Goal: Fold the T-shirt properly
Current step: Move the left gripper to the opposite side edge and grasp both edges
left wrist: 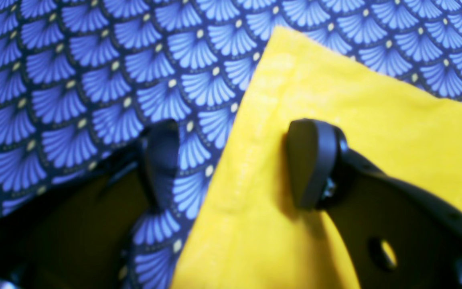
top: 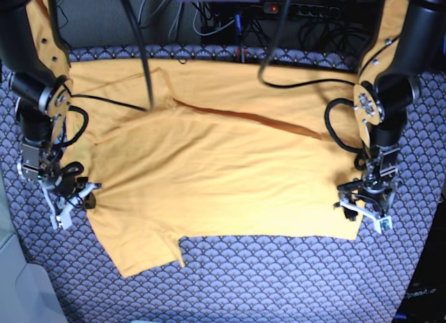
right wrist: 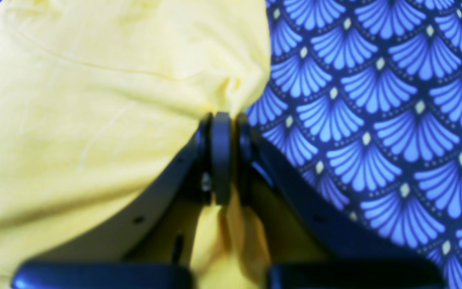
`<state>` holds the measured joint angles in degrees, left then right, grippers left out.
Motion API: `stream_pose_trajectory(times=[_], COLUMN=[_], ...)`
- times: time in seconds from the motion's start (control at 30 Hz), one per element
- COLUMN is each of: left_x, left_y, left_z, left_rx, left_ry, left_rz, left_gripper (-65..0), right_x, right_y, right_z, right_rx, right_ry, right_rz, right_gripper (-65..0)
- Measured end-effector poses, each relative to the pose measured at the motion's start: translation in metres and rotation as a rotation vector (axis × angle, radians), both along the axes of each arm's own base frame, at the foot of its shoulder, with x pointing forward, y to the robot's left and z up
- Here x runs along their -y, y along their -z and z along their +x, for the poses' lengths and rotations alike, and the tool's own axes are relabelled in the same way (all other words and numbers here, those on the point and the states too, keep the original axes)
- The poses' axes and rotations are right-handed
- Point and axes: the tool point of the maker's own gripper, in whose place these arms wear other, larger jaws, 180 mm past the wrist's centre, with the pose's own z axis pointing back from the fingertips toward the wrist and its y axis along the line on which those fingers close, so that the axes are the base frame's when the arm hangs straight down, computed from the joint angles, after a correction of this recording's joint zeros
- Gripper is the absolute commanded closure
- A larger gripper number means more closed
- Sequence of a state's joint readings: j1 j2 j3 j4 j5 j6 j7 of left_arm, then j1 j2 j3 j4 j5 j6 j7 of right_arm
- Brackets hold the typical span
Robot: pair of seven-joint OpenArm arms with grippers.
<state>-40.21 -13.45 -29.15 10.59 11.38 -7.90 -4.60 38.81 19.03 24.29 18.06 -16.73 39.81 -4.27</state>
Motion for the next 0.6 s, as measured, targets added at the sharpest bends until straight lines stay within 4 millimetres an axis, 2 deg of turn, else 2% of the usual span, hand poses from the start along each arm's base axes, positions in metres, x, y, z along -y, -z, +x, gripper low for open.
stream_pose_trajectory(times=[0.47, 0.53, 0.6], left_x=[0.01, 0.012, 0.014], left_y=[0.002, 0.002, 0.003], left_z=[0.001, 0.001, 0.002], left_rx=[0.013, 0.014, 0.015], left_ry=[0.009, 0.012, 0.014], left_rz=[-0.007, -0.009, -0.012], left_gripper=[-41.1, -37.4, -28.9], right_x=[0.0, 0.0, 0.0], right_y=[0.0, 0.0, 0.0], right_z=[0.0, 0.0, 0.0], right_rx=[0.0, 0.0, 0.0], right_ry=[0.0, 0.0, 0.0], right_rz=[0.0, 0.0, 0.0], right_gripper=[-1.1, -1.1, -1.1])
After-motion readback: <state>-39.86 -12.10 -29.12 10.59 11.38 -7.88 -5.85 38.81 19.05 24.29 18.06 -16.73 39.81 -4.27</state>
